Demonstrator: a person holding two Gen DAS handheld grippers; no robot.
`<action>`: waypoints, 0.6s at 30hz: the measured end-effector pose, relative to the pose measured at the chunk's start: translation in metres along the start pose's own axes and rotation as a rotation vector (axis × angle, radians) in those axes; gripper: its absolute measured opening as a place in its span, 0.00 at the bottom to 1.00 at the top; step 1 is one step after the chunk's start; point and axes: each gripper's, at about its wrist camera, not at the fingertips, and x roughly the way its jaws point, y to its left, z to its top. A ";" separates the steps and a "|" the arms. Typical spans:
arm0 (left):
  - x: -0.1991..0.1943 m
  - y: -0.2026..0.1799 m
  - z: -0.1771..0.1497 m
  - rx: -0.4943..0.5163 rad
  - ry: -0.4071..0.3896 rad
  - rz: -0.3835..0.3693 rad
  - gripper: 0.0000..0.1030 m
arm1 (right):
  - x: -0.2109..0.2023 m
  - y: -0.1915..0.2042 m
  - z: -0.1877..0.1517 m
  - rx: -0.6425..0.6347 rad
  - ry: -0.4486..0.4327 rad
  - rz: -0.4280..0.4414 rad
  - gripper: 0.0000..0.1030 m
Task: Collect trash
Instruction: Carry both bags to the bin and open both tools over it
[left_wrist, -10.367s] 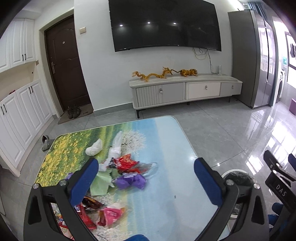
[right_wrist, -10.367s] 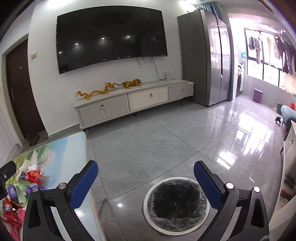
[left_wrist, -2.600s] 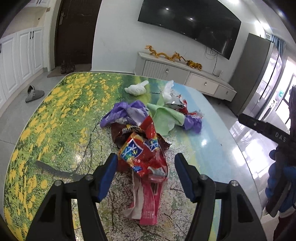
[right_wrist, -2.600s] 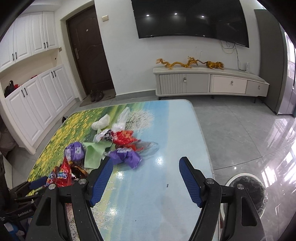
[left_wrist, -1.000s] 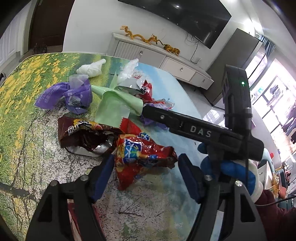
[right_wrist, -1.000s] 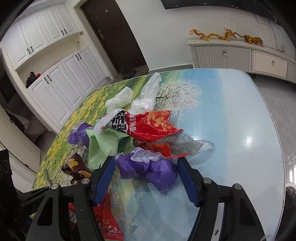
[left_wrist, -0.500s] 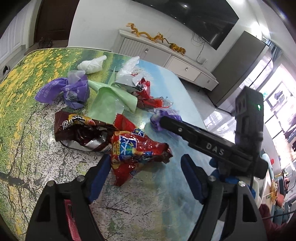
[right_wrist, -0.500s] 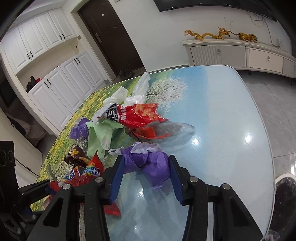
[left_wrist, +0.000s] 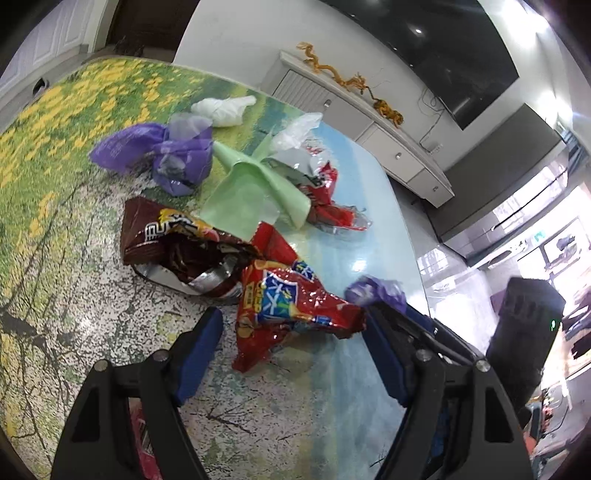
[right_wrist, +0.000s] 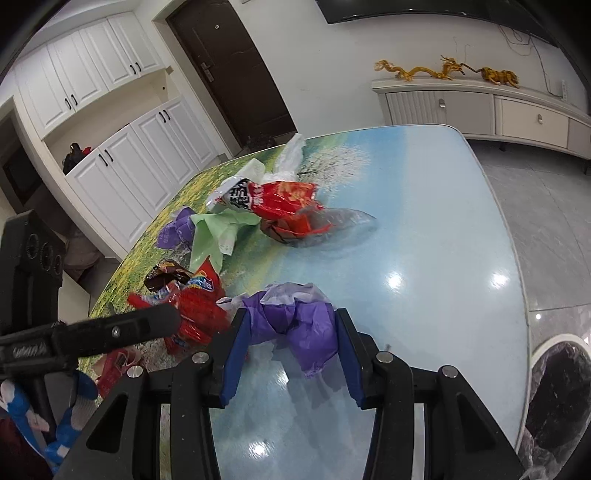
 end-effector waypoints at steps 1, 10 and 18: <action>0.001 0.003 0.001 -0.021 0.006 -0.012 0.74 | -0.003 -0.002 -0.002 0.005 -0.003 -0.007 0.42; 0.007 0.003 0.009 -0.088 0.000 0.034 0.59 | -0.030 -0.020 -0.021 0.060 -0.024 -0.066 0.42; -0.001 0.001 -0.009 -0.065 0.011 0.017 0.31 | -0.057 -0.034 -0.034 0.114 -0.068 -0.099 0.42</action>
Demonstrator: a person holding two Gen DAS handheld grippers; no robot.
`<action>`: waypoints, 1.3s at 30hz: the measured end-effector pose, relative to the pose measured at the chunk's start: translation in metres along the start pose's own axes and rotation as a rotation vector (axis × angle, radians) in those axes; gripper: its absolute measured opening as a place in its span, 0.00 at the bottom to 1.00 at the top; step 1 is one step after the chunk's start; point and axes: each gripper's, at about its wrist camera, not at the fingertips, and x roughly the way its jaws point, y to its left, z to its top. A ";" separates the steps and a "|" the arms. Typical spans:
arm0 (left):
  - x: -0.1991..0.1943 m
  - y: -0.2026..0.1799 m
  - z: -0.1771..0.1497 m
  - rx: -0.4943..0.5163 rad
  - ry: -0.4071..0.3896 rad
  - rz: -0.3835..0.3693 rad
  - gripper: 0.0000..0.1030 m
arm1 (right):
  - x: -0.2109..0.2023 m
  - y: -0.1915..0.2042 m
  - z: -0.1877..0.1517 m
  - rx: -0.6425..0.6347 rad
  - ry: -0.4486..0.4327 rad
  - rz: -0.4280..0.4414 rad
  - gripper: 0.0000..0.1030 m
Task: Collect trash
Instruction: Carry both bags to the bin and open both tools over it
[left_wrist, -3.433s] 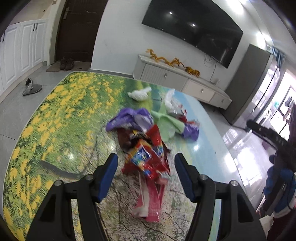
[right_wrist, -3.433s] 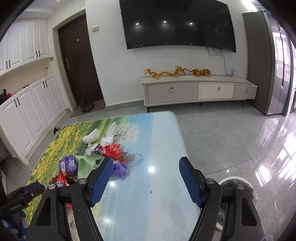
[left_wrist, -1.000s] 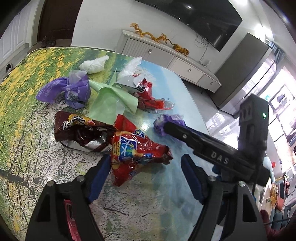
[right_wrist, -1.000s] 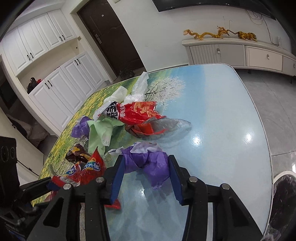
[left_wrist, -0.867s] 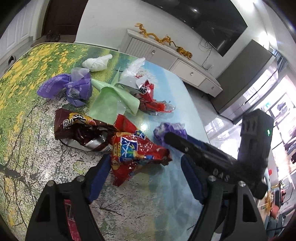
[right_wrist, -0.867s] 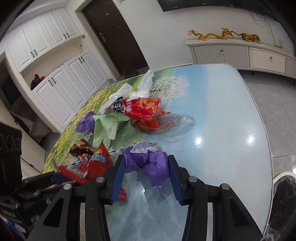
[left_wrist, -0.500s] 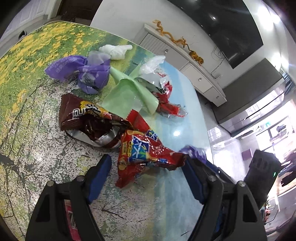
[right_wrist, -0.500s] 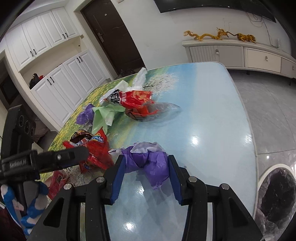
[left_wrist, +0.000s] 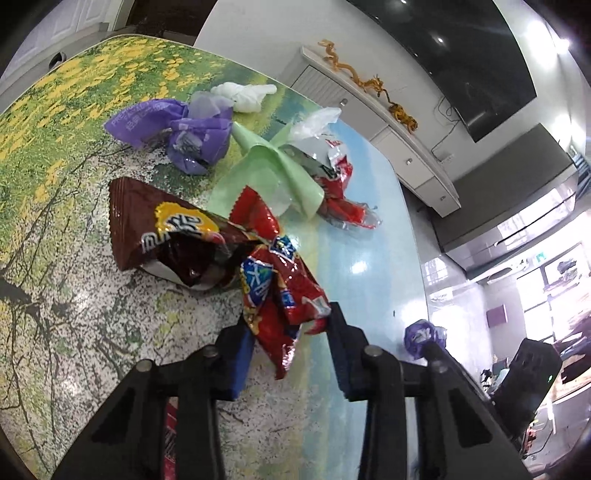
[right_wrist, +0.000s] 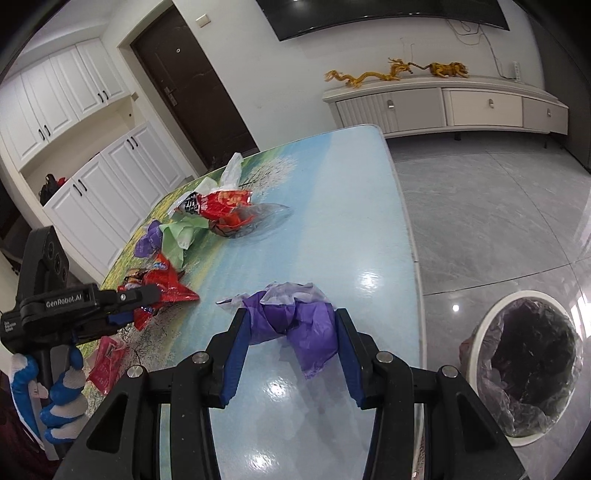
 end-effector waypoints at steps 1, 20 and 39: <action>-0.002 -0.002 -0.003 0.013 0.000 -0.001 0.29 | -0.002 -0.001 0.000 0.006 -0.005 -0.001 0.42; -0.024 -0.102 -0.035 0.374 0.023 -0.108 0.28 | -0.079 -0.048 -0.004 0.130 -0.194 -0.101 0.42; 0.128 -0.304 -0.083 0.721 0.278 -0.187 0.29 | -0.109 -0.203 -0.044 0.389 -0.203 -0.365 0.44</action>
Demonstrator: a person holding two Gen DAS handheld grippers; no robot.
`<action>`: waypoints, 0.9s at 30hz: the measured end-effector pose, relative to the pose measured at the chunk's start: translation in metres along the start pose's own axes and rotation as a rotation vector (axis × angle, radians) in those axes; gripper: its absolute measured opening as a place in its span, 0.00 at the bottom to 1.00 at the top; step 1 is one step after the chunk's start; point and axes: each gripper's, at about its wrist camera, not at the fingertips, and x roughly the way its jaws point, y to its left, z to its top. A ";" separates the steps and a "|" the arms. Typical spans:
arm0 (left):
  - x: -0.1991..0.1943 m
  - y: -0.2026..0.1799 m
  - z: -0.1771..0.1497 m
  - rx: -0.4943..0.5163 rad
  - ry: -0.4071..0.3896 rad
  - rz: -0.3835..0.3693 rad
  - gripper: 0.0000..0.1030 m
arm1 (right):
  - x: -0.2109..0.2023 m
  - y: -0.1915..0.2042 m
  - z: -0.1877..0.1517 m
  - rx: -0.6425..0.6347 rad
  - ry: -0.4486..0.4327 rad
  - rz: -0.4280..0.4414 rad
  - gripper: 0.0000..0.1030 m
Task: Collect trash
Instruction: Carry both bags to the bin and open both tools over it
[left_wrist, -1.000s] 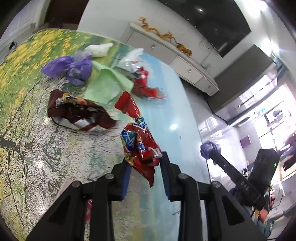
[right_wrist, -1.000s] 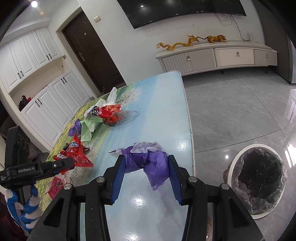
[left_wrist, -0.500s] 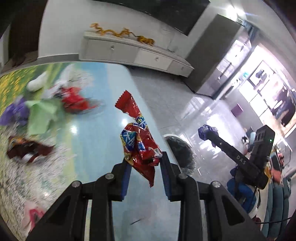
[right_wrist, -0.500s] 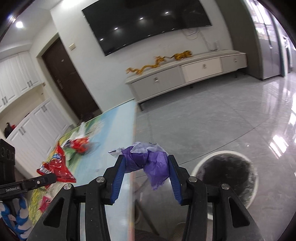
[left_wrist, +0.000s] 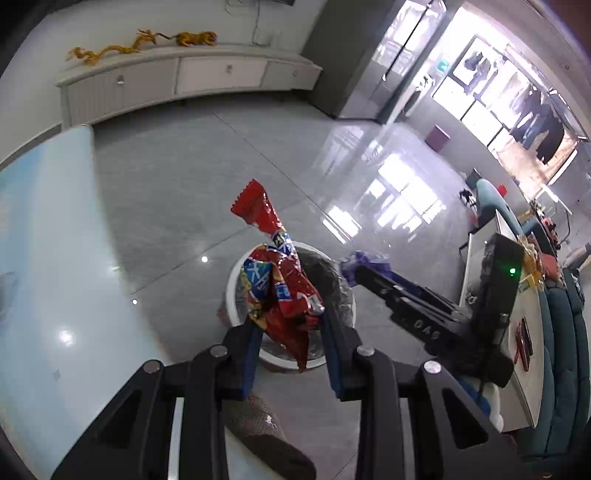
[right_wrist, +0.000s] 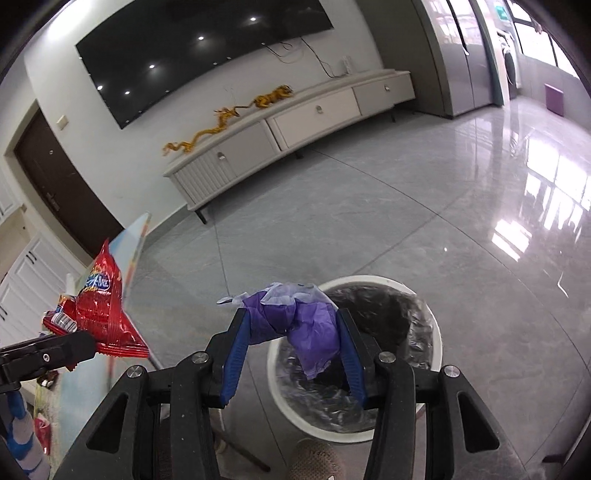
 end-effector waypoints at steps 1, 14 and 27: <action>0.010 -0.005 0.005 0.008 0.013 -0.008 0.29 | 0.007 -0.006 0.000 0.010 0.011 -0.008 0.44; 0.080 -0.024 0.042 -0.005 0.072 -0.063 0.57 | 0.046 -0.052 -0.001 0.113 0.082 -0.102 0.58; 0.082 -0.032 0.044 -0.015 0.070 -0.107 0.60 | 0.015 -0.058 0.005 0.156 0.009 -0.154 0.59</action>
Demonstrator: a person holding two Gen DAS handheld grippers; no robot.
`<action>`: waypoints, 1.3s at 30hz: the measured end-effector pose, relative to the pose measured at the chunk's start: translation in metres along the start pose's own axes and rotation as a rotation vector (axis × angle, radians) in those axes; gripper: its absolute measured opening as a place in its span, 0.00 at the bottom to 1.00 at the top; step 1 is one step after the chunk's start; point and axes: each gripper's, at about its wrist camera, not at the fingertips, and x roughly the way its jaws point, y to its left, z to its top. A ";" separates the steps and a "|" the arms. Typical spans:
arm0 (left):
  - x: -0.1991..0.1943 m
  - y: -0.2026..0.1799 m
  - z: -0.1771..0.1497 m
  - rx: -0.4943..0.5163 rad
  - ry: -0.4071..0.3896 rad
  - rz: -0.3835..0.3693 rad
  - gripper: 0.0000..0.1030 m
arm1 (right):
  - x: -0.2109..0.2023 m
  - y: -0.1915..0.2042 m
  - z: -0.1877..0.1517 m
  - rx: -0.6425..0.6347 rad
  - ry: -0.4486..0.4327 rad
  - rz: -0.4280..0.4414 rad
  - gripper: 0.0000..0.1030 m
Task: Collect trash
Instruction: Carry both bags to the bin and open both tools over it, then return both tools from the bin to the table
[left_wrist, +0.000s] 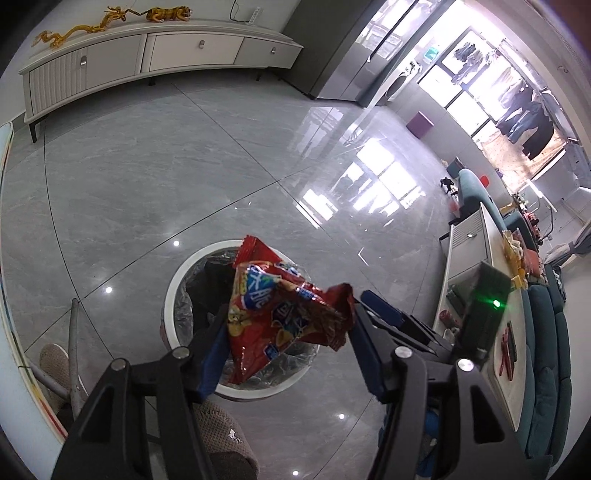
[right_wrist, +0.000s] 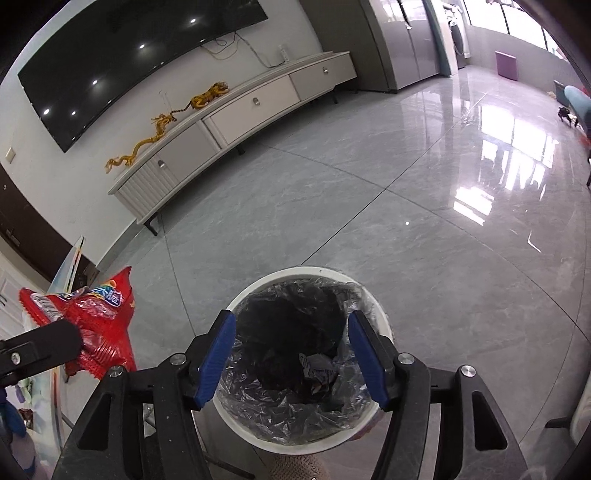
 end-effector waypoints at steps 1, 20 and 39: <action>0.003 0.002 0.001 -0.006 -0.001 -0.003 0.61 | -0.005 -0.003 -0.001 0.011 -0.010 -0.009 0.59; -0.034 -0.014 0.006 0.018 -0.155 0.027 0.69 | -0.095 -0.022 0.002 0.069 -0.173 -0.086 0.60; -0.249 0.004 -0.089 0.080 -0.519 0.212 0.69 | -0.188 0.129 0.000 -0.194 -0.370 0.109 0.67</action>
